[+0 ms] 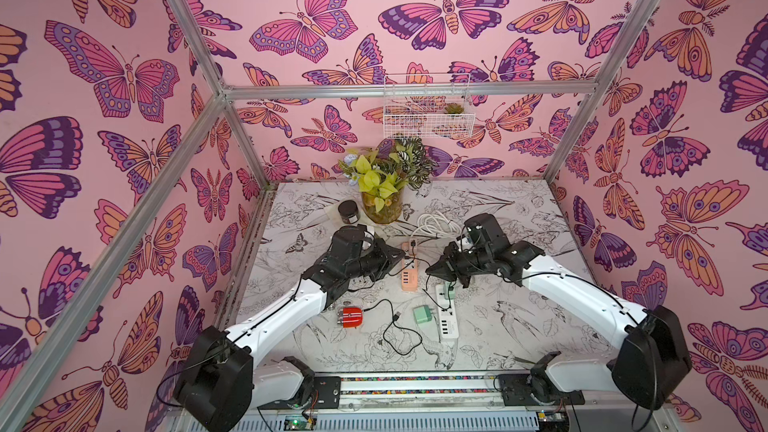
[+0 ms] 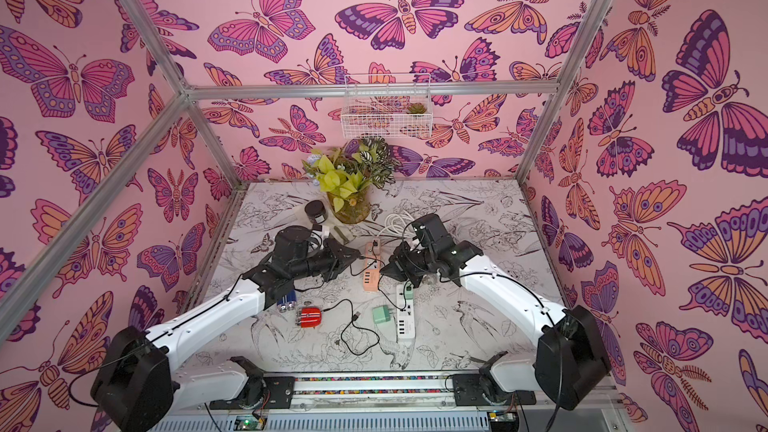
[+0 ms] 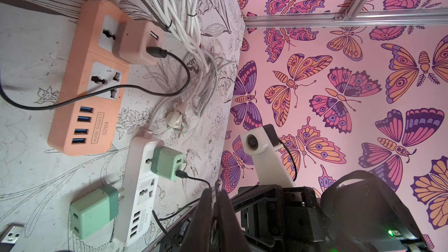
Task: Charge the electric shaver
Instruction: Pick up the charging cable from the center of the board.
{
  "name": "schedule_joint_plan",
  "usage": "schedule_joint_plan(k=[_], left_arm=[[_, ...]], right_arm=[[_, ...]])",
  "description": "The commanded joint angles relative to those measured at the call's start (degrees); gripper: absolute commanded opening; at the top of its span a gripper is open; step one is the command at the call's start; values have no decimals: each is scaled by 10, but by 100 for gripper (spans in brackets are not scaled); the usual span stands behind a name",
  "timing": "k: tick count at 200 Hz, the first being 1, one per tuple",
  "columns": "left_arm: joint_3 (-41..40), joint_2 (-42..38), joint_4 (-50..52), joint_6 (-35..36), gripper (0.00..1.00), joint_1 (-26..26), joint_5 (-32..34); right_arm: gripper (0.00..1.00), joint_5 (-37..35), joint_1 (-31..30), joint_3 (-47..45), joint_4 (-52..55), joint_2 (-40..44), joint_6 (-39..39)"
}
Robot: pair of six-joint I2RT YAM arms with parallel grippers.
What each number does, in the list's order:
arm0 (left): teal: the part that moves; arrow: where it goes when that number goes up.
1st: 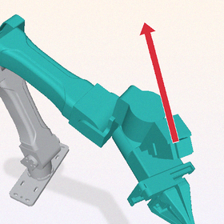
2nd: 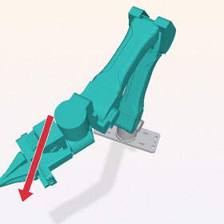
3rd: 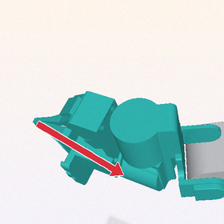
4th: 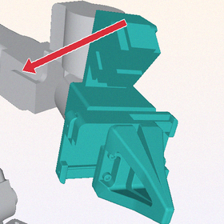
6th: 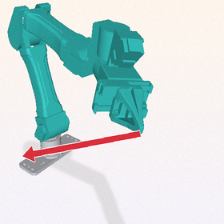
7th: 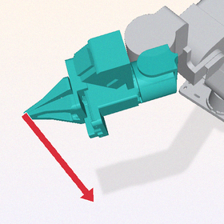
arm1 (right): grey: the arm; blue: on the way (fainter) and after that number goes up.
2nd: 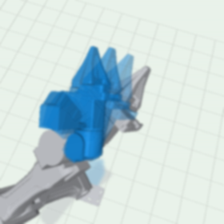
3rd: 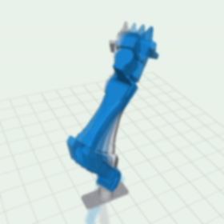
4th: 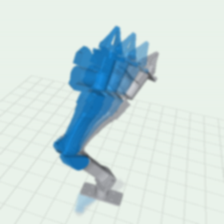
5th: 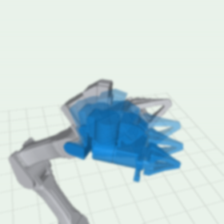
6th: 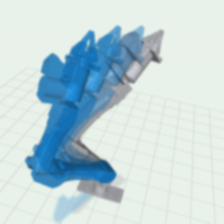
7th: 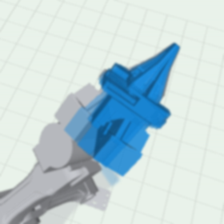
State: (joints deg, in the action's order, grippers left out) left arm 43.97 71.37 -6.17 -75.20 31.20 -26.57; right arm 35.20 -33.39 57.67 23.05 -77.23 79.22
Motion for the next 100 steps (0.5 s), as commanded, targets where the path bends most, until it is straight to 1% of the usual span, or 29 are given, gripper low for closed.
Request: schedule_joint_plan(k=[1, 19, 48, 91, 100], left_arm=[[7, 3, -12, 7, 20, 3, -6], [6, 1, -11, 11, 22, 4, -5], [3, -1, -9, 11, 18, 5, 1], [10, -6, 12, 18, 0, 5, 15], [13, -9, 20, 21, 0, 5, 20]], right_arm=[[0, -6, 3, -6, -19, 10, 16], [0, -5, 3, -10, -33, 8, 28], [0, -1, 3, -15, -53, 5, 44], [0, 0, 3, -18, -49, 8, 43], [0, 1, 3, -19, -48, 10, 43]])
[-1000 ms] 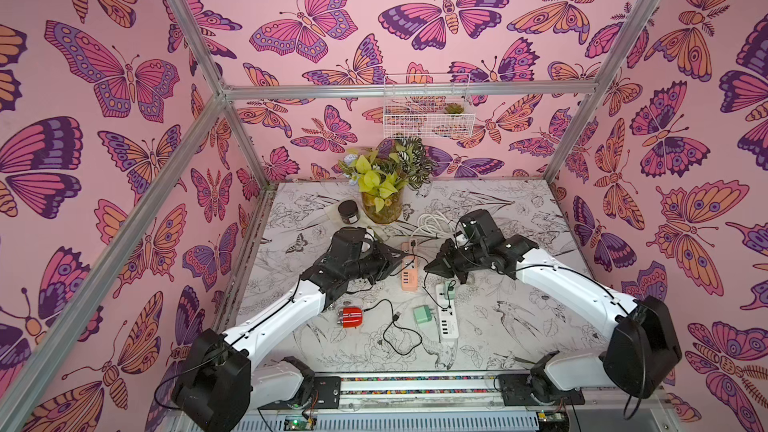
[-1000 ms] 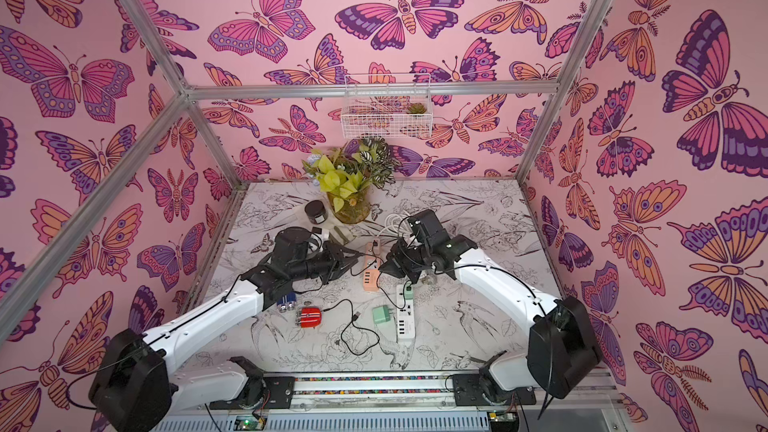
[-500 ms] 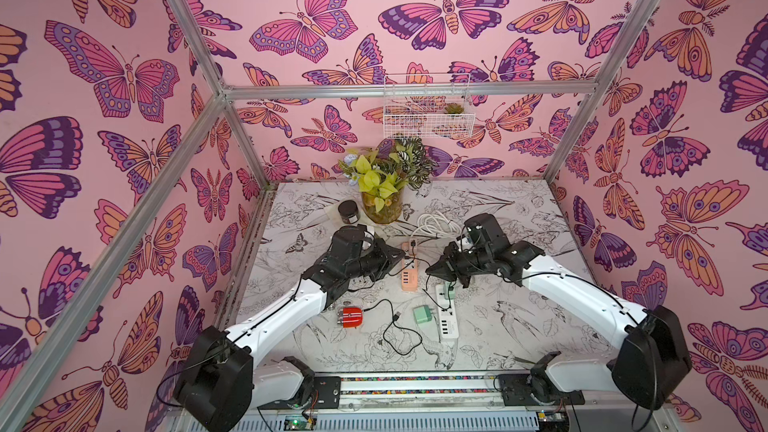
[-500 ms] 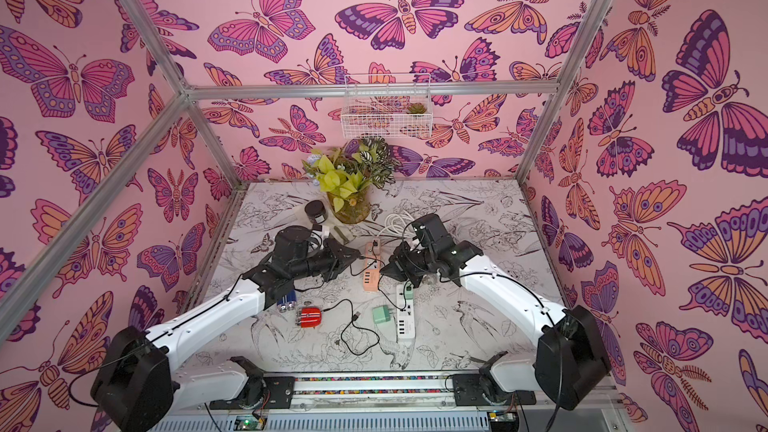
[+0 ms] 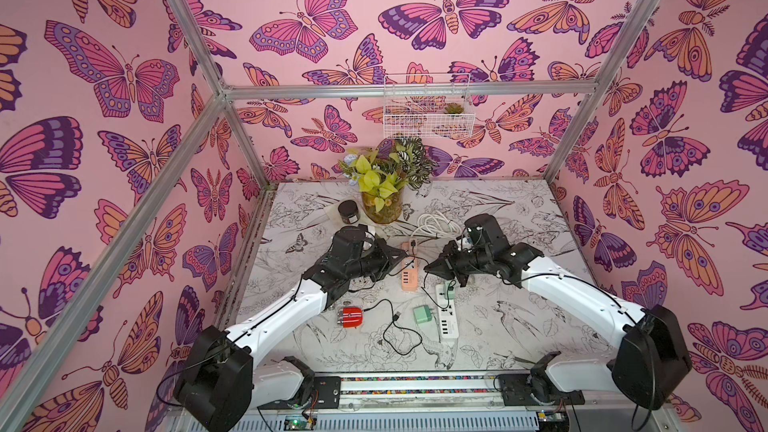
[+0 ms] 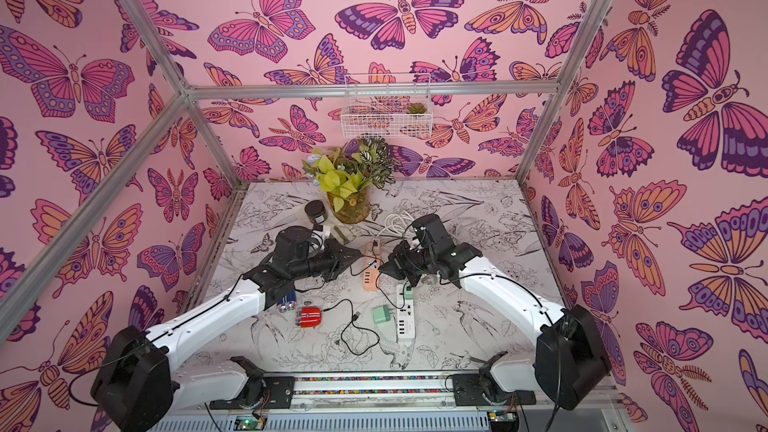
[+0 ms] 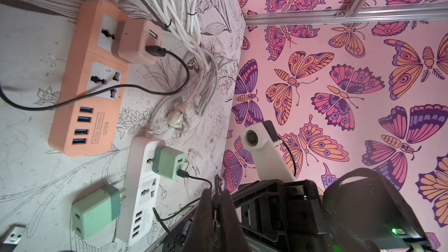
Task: Charge the electric shaver
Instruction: Pick up the charging cable from the center of the board.
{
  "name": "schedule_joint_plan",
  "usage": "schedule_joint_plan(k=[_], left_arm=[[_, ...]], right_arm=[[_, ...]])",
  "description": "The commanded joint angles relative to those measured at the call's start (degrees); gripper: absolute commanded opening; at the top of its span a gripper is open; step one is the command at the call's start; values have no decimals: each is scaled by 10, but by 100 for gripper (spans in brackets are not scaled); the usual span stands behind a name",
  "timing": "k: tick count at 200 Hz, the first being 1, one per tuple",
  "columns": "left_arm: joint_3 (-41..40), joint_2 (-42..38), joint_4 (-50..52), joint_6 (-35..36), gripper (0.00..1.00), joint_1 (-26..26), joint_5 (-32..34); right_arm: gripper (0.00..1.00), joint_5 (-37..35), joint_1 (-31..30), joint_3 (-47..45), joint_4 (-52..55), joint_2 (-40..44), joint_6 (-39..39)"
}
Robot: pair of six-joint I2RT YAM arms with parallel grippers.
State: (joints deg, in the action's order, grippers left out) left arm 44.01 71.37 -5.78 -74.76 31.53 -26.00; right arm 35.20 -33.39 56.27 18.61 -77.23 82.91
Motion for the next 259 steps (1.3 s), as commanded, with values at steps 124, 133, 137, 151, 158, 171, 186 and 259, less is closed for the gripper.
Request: schedule_joint_plan(k=[124, 133, 137, 151, 158, 171, 186, 259], left_arm=[[117, 53, 39, -14, 0, -45, -229], [124, 63, 38, -17, 0, -46, -242], [127, 67, 38, -17, 0, -46, -248], [133, 80, 38, -19, 0, -50, -263], [131, 82, 38, -22, 0, -53, -261], [130, 81, 32, -22, 0, -58, -257], [133, 84, 26, -22, 0, -64, -254], [137, 107, -5, -37, 0, -67, -273]], right_arm=[[63, 160, 99, -26, -337, -11, -51], [63, 177, 96, -20, -359, -31, -48], [63, 182, 96, -20, -373, -38, -43], [61, 197, 96, -29, -451, -56, -1], [59, 205, 96, -33, -487, -63, 26], [56, 209, 94, -47, -534, -69, 63], [53, 211, 89, -66, -545, -64, 78], [49, 206, 73, -84, -510, -63, 54]])
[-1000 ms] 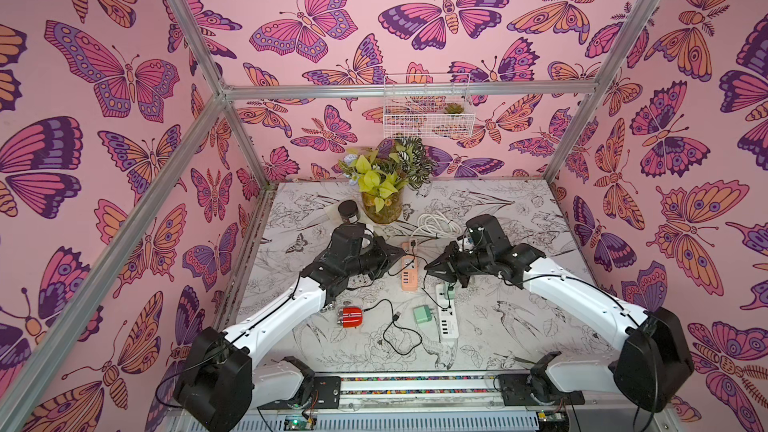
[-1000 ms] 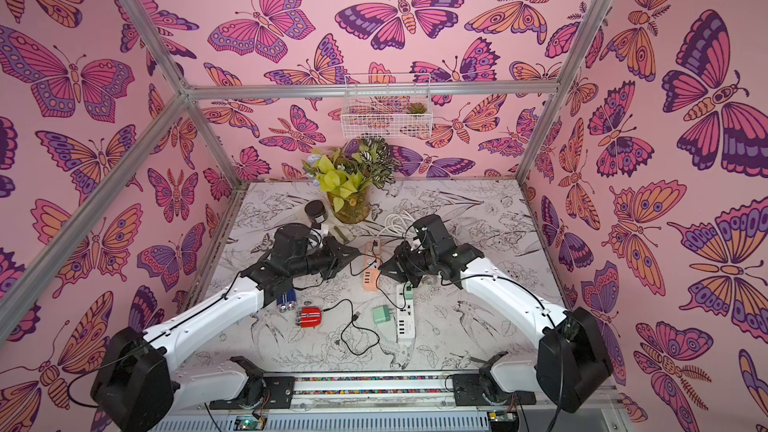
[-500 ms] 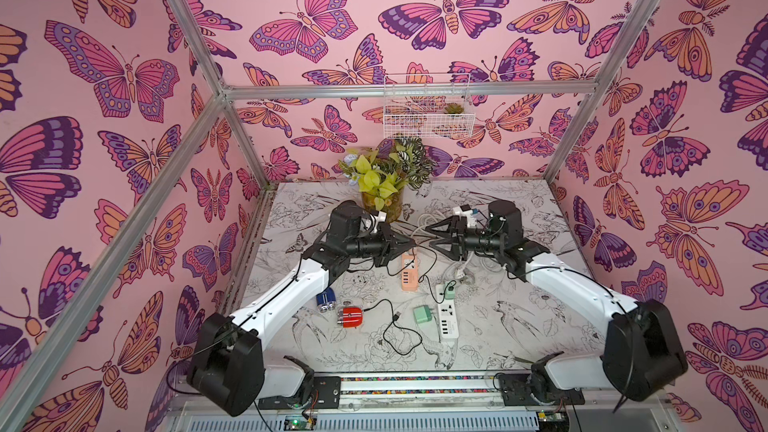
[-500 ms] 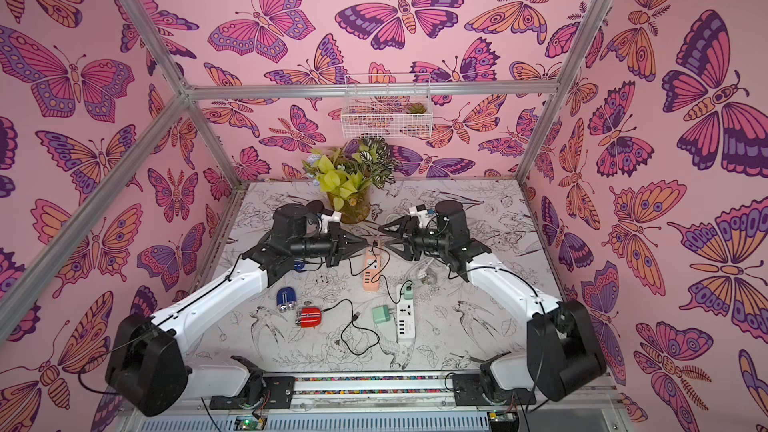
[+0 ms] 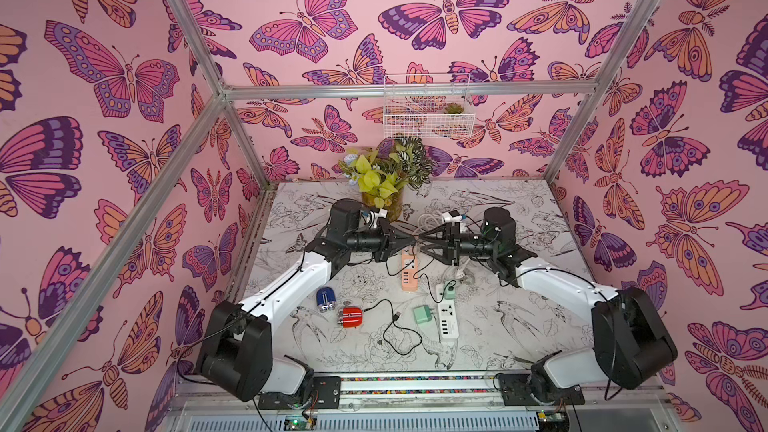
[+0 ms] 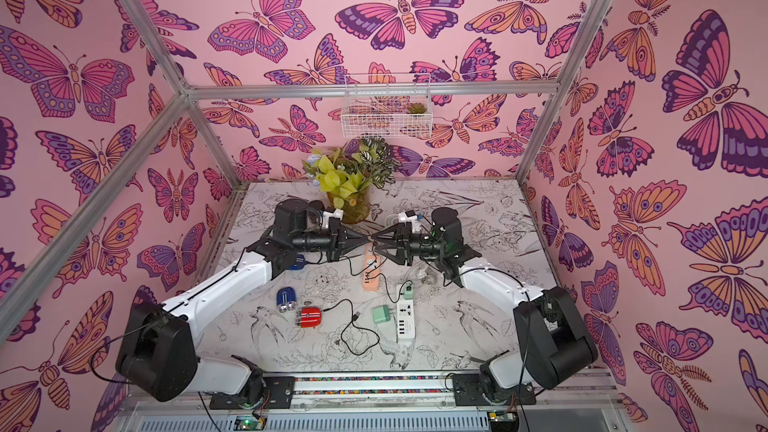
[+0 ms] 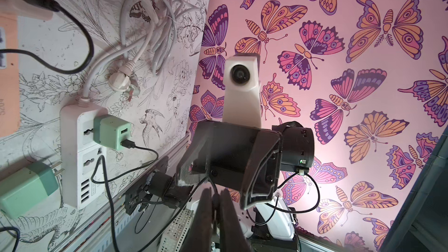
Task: Charge the electric shaver
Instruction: Pick up the charging cable from the center of the board.
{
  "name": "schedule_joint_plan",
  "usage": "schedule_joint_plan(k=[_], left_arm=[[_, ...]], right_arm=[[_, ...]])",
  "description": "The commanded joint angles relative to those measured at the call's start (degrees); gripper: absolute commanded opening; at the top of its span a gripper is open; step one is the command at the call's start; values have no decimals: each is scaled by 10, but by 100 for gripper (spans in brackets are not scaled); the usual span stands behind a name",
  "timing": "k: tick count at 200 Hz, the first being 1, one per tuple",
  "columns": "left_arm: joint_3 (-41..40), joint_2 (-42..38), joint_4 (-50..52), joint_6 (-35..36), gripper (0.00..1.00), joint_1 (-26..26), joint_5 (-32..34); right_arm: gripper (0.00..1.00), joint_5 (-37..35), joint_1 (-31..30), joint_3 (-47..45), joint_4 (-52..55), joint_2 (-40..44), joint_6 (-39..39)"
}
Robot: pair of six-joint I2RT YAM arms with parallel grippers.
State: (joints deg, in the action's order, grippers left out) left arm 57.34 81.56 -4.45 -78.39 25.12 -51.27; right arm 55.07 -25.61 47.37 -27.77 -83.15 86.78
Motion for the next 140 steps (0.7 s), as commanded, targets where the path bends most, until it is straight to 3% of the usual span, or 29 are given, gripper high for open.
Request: schedule_joint_plan(k=[1, 74, 110, 140], left_arm=[[3, 5, -18, -1, 0, -3, -21], [4, 12, -20, 0, 0, -5, -18], [2, 12, -22, -1, 0, -5, -21], [1, 12, -22, 0, 0, -5, -23]], right_arm=[[49, 7, -6, 5, -47, -4, 16], [23, -13, -36, 9, -63, -17, 32], [18, -21, -35, 10, -62, -21, 32], [20, -22, -34, 10, -43, -21, 17]])
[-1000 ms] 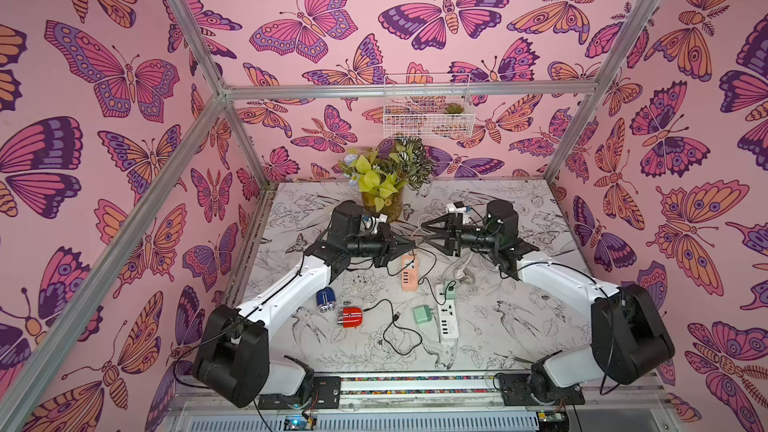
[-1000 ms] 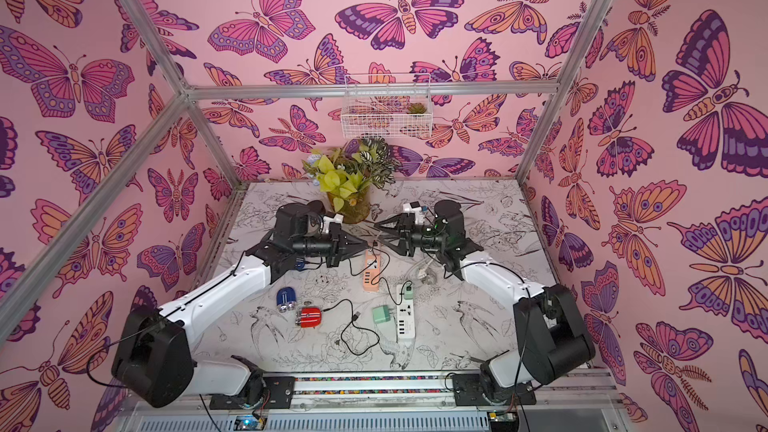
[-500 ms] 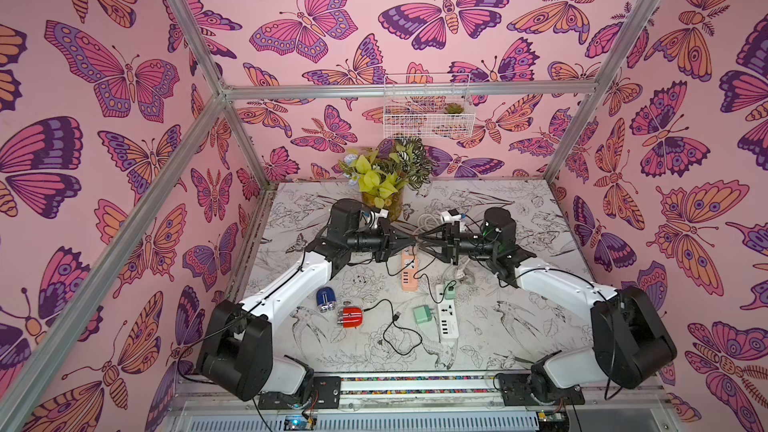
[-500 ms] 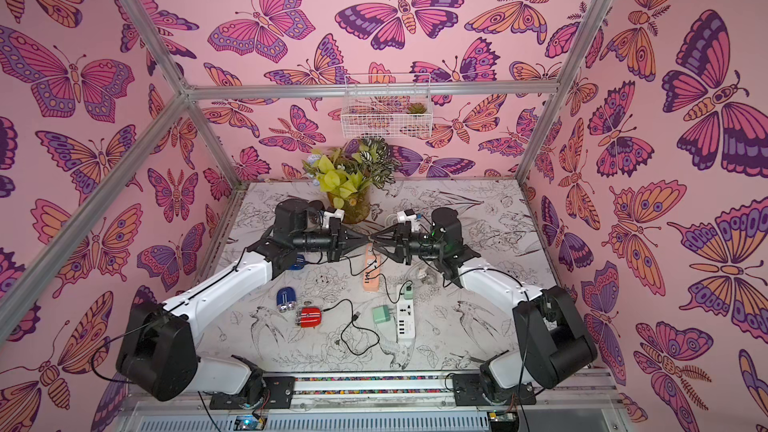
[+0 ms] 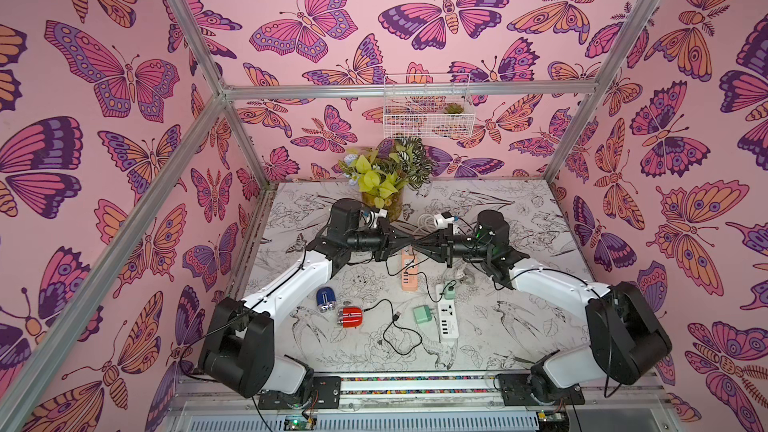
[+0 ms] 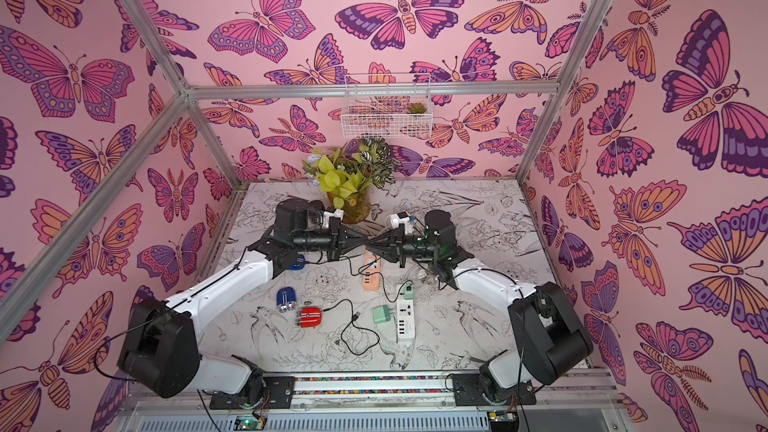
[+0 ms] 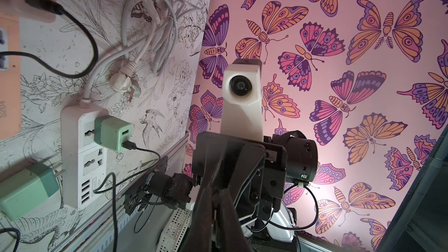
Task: Charge the electric shaver
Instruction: Pick up the charging cable from the center of the board.
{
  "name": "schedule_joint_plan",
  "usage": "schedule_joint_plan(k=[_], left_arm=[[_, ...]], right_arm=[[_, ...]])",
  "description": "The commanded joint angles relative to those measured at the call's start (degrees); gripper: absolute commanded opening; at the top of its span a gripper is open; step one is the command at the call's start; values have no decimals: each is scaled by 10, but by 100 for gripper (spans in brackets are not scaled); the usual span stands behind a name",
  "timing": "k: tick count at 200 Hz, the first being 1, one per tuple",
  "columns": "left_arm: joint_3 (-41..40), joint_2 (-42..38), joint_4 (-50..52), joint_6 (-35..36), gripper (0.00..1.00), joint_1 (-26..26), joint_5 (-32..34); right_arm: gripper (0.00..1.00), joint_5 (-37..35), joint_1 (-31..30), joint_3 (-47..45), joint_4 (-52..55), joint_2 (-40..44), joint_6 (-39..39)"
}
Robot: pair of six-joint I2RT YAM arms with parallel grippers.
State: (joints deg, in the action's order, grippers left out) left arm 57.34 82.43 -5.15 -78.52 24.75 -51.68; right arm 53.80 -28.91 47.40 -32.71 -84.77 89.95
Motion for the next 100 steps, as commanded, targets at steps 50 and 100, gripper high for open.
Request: schedule_joint_plan(k=[50, 100], left_arm=[[-1, 2, -15, 0, 0, -2, -25], [-7, 1, -15, 1, 0, -2, -25]], right_arm=[[23, -17, 5, 5, -8, -6, -10], [14, -21, 7, 11, -9, -5, -8]])
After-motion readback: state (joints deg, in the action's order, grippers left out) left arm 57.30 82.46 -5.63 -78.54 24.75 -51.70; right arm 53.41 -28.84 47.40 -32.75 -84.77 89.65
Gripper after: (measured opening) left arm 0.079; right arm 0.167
